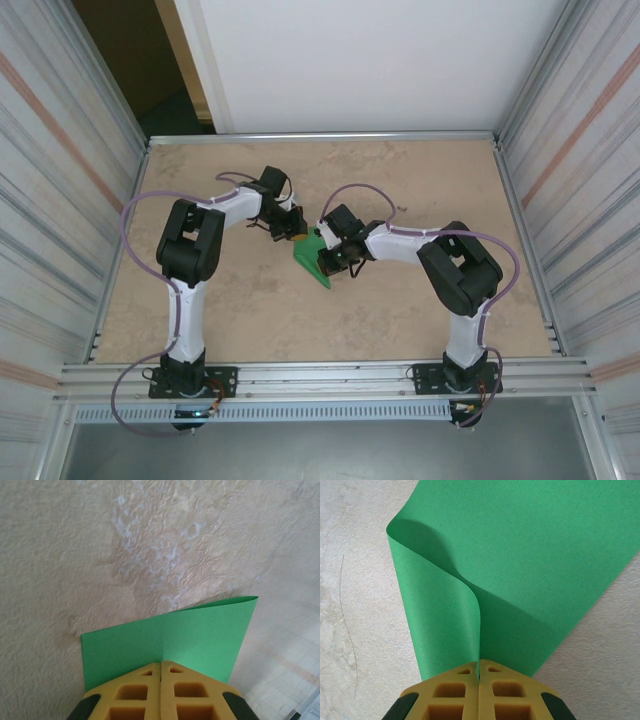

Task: Fold a paper plane with a square sheet of paper (pick it up from the middle)
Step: Third fold the triangle at the center of the table.

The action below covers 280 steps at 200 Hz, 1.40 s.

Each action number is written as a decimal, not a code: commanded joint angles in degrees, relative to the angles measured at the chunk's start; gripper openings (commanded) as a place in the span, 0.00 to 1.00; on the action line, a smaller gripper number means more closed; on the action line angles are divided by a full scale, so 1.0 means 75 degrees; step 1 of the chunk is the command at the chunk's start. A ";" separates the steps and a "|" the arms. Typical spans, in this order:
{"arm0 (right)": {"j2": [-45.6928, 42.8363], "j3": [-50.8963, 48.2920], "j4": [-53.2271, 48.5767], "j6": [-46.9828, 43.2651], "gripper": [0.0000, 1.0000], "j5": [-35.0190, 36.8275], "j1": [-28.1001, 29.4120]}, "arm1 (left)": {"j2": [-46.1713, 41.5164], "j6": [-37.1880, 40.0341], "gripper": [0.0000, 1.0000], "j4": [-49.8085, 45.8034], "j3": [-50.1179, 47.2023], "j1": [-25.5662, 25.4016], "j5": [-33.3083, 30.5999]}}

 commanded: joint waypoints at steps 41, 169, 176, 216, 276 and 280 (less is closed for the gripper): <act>0.0126 0.0082 -0.0266 -0.0019 0.00 -0.0098 -0.0036 | 0.0239 0.0164 0.06 -0.0364 0.0042 -0.0081 -0.0261; -0.0201 -0.0037 -0.0164 0.0014 0.00 -0.0213 -0.0017 | 0.0342 0.0157 0.06 -0.0391 0.0062 -0.0082 -0.0337; -0.0190 -0.0035 -0.0177 0.0014 0.00 -0.0199 -0.0023 | 0.0349 0.0145 0.06 -0.0386 0.0069 -0.0079 -0.0341; -0.0153 -0.0047 -0.0217 0.0016 0.00 -0.0066 -0.0019 | 0.0352 0.0143 0.06 -0.0397 0.0054 -0.0076 -0.0343; -0.0331 -0.0104 -0.0275 0.0004 0.00 0.0114 0.0056 | 0.0370 0.0109 0.06 -0.0399 0.0110 -0.0082 -0.0382; -0.0343 -0.0116 -0.0267 0.0004 0.00 0.0130 0.0046 | 0.0372 0.0109 0.06 -0.0400 0.0110 -0.0080 -0.0381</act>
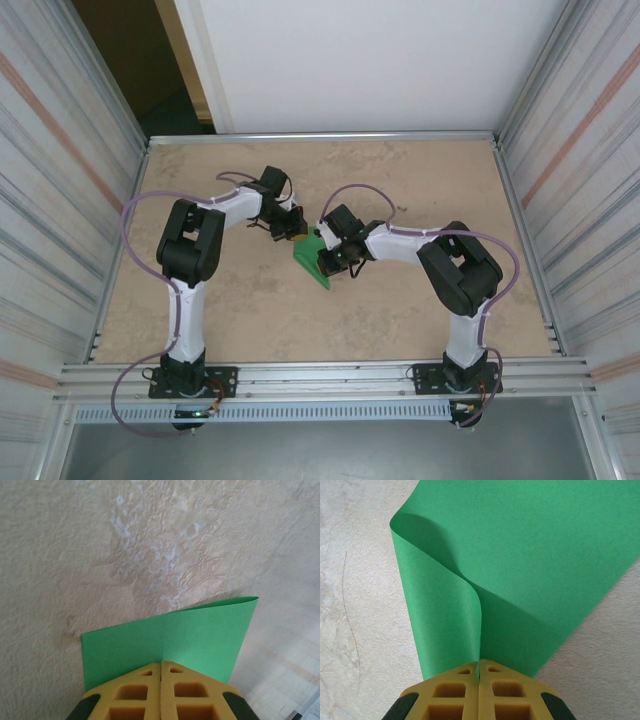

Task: Fold a paper plane with a square sheet of paper (pick it up from the middle)
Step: Third fold the triangle at the center of the table.

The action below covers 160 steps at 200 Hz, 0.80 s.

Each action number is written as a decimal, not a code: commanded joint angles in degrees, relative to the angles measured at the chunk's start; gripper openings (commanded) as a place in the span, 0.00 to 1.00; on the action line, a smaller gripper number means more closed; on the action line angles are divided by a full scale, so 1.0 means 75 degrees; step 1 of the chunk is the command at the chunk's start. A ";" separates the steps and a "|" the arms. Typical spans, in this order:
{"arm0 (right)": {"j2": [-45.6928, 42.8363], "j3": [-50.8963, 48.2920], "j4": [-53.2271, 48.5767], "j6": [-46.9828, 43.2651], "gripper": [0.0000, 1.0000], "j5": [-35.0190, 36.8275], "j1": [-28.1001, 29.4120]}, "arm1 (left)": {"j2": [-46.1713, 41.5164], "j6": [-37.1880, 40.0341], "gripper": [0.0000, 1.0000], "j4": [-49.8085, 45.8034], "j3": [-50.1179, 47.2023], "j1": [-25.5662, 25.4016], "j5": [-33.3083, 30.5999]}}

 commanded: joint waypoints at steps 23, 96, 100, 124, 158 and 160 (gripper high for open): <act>-0.0321 -0.0109 -0.0211 -0.0011 0.00 0.0161 0.0033 | 0.0365 0.0112 0.06 -0.0382 0.0075 -0.0070 -0.0337; -0.0049 -0.0068 -0.0184 0.0025 0.00 0.0029 0.0034 | 0.0348 0.0112 0.06 -0.0391 0.0062 -0.0069 -0.0314; -0.0037 -0.0072 -0.0193 0.0035 0.00 0.0049 0.0041 | 0.0330 0.0113 0.06 -0.0386 0.0062 -0.0070 -0.0309; 0.0043 -0.0081 -0.0219 0.0053 0.00 0.0065 0.0041 | 0.0265 0.0093 0.06 -0.0388 0.0083 -0.0068 -0.0282; 0.0164 -0.0106 -0.0244 0.0036 0.00 0.0073 0.0036 | -0.0067 -0.0020 0.06 -0.0336 0.0190 -0.0018 -0.0107; 0.0164 -0.0108 -0.0239 0.0036 0.00 0.0069 0.0032 | -0.0093 -0.0036 0.06 -0.0323 0.0190 -0.0013 -0.0091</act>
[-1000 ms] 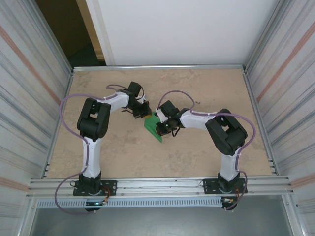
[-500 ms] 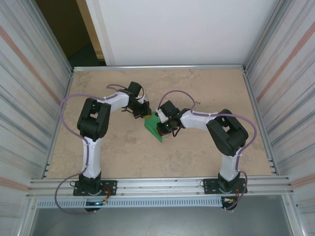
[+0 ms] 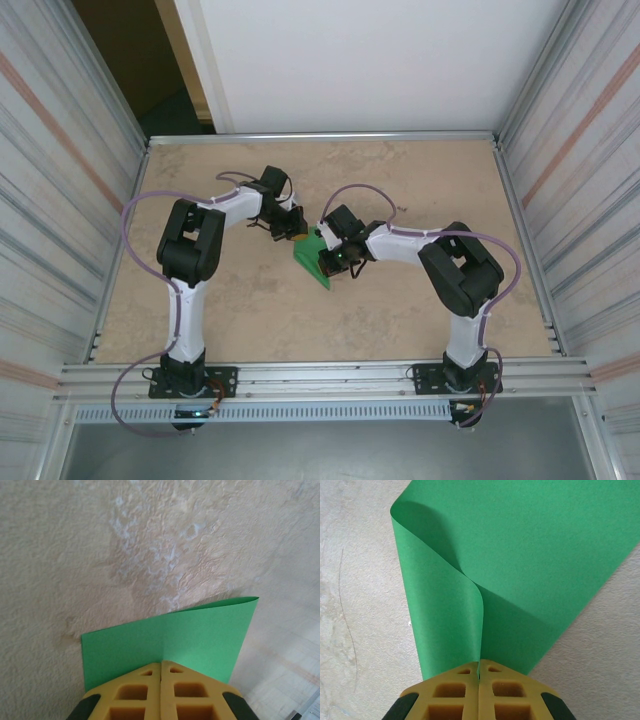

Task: Fold a paper plane with a square sheet of paper (pick it up from the middle)
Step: Third fold the triangle at the center of the table.

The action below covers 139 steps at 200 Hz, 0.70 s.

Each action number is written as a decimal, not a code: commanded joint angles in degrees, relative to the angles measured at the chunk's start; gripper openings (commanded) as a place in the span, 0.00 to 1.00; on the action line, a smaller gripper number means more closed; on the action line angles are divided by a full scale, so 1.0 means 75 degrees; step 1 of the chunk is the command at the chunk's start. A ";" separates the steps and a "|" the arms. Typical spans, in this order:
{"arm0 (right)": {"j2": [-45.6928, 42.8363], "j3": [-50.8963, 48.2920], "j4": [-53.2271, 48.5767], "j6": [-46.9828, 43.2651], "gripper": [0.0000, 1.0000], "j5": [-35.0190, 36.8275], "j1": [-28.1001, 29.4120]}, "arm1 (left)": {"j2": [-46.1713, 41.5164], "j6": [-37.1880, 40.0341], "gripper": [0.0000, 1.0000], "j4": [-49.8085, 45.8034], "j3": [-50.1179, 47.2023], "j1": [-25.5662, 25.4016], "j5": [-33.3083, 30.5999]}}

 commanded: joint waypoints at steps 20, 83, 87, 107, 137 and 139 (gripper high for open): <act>0.0245 -0.0046 -0.0228 0.0042 0.00 0.0014 0.0031 | -0.0495 -0.0269 0.07 -0.0067 0.0068 0.0095 0.0008; 0.0255 -0.0033 -0.0234 0.0095 0.00 -0.0005 0.0035 | -0.2598 -0.1652 0.13 0.1681 -0.2401 0.0457 -0.0066; 0.0246 -0.0034 -0.0228 0.0098 0.00 -0.0017 0.0038 | -0.2716 -0.1766 0.13 0.1853 -0.2607 0.0447 0.0040; 0.0233 -0.0033 -0.0228 0.0107 0.00 -0.0039 0.0037 | -0.3145 -0.2367 0.13 0.2726 -0.3442 0.0347 0.0469; 0.0244 -0.0041 -0.0224 0.0130 0.00 -0.0044 0.0037 | -0.3437 -0.2774 0.13 0.3401 -0.4110 -0.0094 0.0697; 0.0245 -0.0049 -0.0222 0.0130 0.00 -0.0048 0.0038 | -0.3438 -0.2779 0.13 0.3402 -0.4130 -0.0135 0.0695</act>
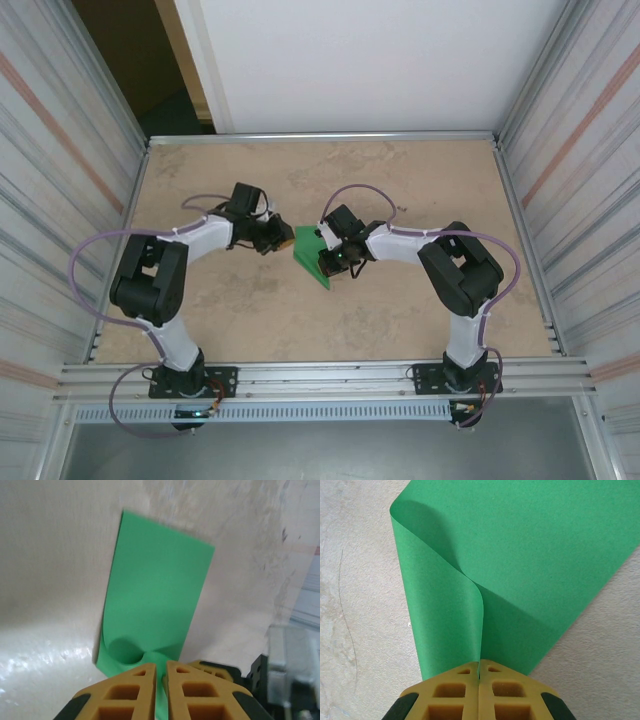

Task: Fold a paper plane with a square sheet of paper (pick it up from the middle)
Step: Third fold the triangle at the center of the table.

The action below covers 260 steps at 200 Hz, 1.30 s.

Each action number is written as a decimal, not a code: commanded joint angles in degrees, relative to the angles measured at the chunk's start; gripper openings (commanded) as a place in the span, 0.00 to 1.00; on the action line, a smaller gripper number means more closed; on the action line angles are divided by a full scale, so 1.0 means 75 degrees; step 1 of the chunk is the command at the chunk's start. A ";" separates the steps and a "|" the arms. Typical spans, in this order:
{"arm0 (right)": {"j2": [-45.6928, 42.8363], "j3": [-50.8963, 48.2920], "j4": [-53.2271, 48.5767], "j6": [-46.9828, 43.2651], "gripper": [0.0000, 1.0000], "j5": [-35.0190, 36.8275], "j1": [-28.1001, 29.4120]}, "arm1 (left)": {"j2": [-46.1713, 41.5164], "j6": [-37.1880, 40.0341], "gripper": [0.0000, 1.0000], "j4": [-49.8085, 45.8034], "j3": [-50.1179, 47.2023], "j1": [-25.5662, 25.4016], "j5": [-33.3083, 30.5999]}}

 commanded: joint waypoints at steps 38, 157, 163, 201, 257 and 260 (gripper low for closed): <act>0.0268 -0.0023 -0.0244 0.0136 0.00 -0.0016 0.0042 | -0.0078 -0.0689 0.11 0.0824 -0.0423 -0.0772 0.0300; 0.0286 0.0011 -0.0315 0.0126 0.00 0.0009 0.0036 | 0.0720 -0.0612 0.06 0.0544 -0.0199 -0.1187 0.0265; 0.0298 0.0022 -0.0326 0.0124 0.00 0.0009 0.0033 | 0.0746 -0.0615 0.06 0.0545 -0.0197 -0.1192 0.0265; 0.0313 0.0034 -0.0351 0.0124 0.00 0.0018 0.0030 | 0.0787 -0.0583 0.06 0.0443 -0.0276 -0.1191 0.0091; 0.0359 0.0056 -0.0351 0.0136 0.00 0.0011 0.0039 | 0.0772 -0.0596 0.06 0.0319 -0.0359 -0.1193 -0.0107; 0.0360 0.0048 -0.0350 0.0136 0.00 0.0011 0.0036 | 0.0779 -0.0609 0.06 0.0301 -0.0359 -0.1190 -0.0110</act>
